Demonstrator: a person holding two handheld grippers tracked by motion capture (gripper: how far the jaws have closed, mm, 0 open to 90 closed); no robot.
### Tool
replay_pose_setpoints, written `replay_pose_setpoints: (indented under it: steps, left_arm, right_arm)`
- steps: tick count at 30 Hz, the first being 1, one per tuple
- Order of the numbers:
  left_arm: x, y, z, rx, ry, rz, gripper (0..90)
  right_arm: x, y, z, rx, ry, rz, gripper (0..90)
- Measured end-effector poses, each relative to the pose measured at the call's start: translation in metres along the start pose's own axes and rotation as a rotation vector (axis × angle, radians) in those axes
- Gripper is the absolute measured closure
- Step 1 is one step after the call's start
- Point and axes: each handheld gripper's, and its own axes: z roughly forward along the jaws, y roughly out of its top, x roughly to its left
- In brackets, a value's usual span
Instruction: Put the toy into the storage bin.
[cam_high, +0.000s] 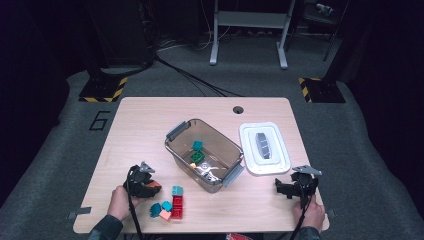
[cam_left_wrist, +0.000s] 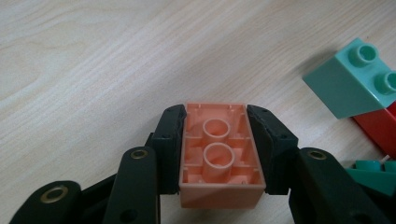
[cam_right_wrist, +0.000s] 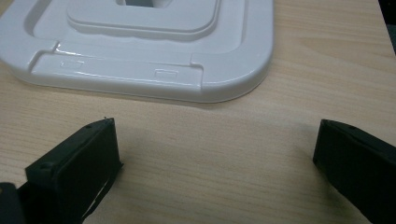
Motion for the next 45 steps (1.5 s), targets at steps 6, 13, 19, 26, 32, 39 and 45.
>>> replay_pose_setpoints:
  steps: [6,13,19,26,32,39,45]
  left_arm:
    - [0.002,0.001,-0.004,-0.022,-0.001,-0.004,58.5]
    - [0.003,0.012,-0.013,-0.047,0.0,0.006,58.5]
    - [0.006,0.02,-0.021,-0.066,0.001,0.007,58.5]
    - [0.008,0.031,-0.035,-0.103,-0.006,0.011,58.5]
    - [0.01,0.042,-0.047,-0.132,-0.008,0.015,58.5]
    - [0.014,0.056,-0.061,-0.17,-0.011,0.002,58.5]
    - [0.019,0.068,-0.071,-0.193,0.0,-0.008,58.5]
  right_arm:
    - [0.0,0.0,0.0,0.0,0.0,0.0,0.0]
    - [0.0,0.0,0.0,0.0,0.0,0.0,0.0]
    - [0.0,0.0,0.0,0.0,0.0,0.0,0.0]
    - [-0.001,0.0,0.001,-0.008,0.005,-0.01,0.0]
    - [-0.001,0.0,0.001,-0.008,0.005,-0.01,0.0]
    - [-0.001,0.001,0.001,-0.006,0.004,-0.013,0.0]
    - [-0.001,0.001,0.001,-0.007,0.004,-0.013,0.0]
